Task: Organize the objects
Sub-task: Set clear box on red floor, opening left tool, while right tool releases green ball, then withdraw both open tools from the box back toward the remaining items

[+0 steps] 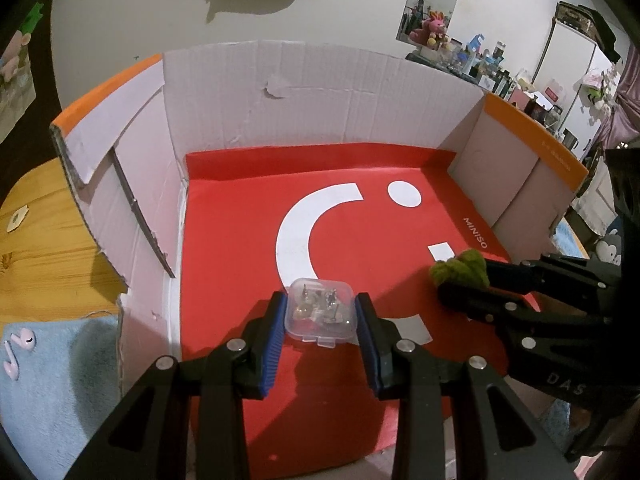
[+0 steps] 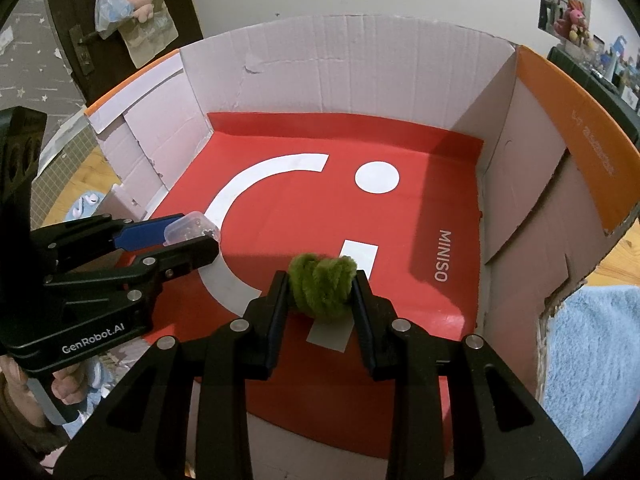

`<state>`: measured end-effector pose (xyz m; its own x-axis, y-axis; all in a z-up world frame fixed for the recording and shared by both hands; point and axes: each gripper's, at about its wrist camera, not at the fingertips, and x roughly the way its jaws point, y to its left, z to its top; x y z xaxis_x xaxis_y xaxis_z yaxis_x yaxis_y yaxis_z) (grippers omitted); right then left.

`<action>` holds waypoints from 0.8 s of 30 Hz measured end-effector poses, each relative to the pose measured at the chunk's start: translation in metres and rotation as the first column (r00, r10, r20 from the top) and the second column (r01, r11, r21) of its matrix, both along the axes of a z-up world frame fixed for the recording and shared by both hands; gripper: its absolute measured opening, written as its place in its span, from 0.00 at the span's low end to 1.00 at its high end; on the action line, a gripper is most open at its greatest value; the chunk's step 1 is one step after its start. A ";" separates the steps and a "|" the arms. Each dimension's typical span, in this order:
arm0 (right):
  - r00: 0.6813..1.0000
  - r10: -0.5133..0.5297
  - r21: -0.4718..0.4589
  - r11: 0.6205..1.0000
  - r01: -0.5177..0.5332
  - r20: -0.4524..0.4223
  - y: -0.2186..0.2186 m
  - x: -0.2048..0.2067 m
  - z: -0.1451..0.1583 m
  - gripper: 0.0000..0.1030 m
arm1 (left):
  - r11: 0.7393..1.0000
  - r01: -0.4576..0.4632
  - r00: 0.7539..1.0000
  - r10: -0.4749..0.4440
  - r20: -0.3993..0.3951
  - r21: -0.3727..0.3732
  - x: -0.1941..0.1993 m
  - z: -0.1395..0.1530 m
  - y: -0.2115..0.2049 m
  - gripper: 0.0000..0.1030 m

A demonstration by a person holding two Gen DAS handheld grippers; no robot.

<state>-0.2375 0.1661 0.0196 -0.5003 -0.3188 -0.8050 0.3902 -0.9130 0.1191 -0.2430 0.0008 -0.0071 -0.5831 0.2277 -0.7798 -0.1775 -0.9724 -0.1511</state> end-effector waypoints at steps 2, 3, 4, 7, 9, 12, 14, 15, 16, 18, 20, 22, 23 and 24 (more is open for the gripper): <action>1.000 0.000 -0.006 1.000 0.000 0.002 0.001 -0.001 0.000 0.29 | 1.000 0.001 1.000 -0.001 0.000 -0.001 0.000 0.000 0.000 0.35; 1.000 0.000 -0.007 1.000 0.000 0.003 0.001 -0.001 0.000 0.29 | 1.000 0.002 1.000 -0.002 -0.001 -0.001 0.000 0.000 0.000 0.36; 1.000 0.000 -0.008 1.000 0.000 0.003 0.001 -0.001 0.001 0.30 | 1.000 0.004 1.000 -0.004 -0.002 0.001 0.000 0.000 0.000 0.38; 1.000 0.006 -0.012 1.000 -0.006 0.002 0.001 -0.001 0.001 0.31 | 1.000 0.008 1.000 -0.008 -0.011 -0.001 0.002 0.002 0.000 0.45; 1.000 0.009 -0.015 1.000 -0.009 0.001 0.001 0.000 0.002 0.41 | 1.000 0.007 1.000 -0.007 -0.021 -0.013 0.002 0.003 0.002 0.48; 1.000 0.008 -0.026 1.000 -0.008 -0.008 0.003 0.002 0.004 0.53 | 1.000 0.005 0.999 -0.005 -0.031 -0.020 0.004 0.005 0.003 0.49; 1.000 0.010 -0.027 1.000 -0.011 -0.011 0.004 0.002 0.005 0.53 | 1.000 0.003 0.999 -0.004 -0.034 -0.015 0.005 0.006 0.002 0.49; 1.000 0.009 -0.028 1.000 -0.010 -0.012 0.004 0.002 0.005 0.53 | 1.000 0.003 0.999 -0.004 -0.035 -0.014 0.005 0.006 0.002 0.49; 1.000 0.008 -0.029 1.000 -0.009 -0.014 0.004 0.003 0.005 0.53 | 1.000 0.003 0.999 -0.003 -0.036 -0.013 0.006 0.007 0.002 0.49; 1.000 0.007 -0.031 1.000 -0.008 -0.019 0.005 0.004 0.006 0.53 | 1.000 0.002 0.999 -0.003 -0.039 -0.014 0.008 0.008 0.002 0.49; 1.000 0.005 -0.033 0.999 -0.006 -0.026 0.005 0.005 0.008 0.53 | 1.000 0.001 0.999 -0.002 -0.043 -0.015 0.009 0.009 0.002 0.49; 1.000 0.005 -0.039 0.999 -0.006 -0.031 0.006 0.006 0.010 0.53 | 1.000 -0.001 0.999 0.000 -0.050 -0.013 0.011 0.011 0.001 0.51; 0.999 0.006 -0.041 0.999 -0.008 -0.034 0.005 0.007 0.010 0.53 | 1.000 0.001 0.999 -0.002 -0.054 -0.008 0.013 0.013 0.000 0.52; 0.999 0.020 -0.046 0.999 -0.022 -0.033 0.005 0.008 0.011 0.53 | 1.000 0.002 0.998 -0.002 -0.057 -0.006 0.014 0.014 0.000 0.53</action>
<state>-0.2290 0.1712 0.0309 -0.5188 -0.3658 -0.7727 0.4138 -0.8983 0.1475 -0.2289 0.0009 0.0073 -0.6259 0.2248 -0.7468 -0.1879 -0.9728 -0.1353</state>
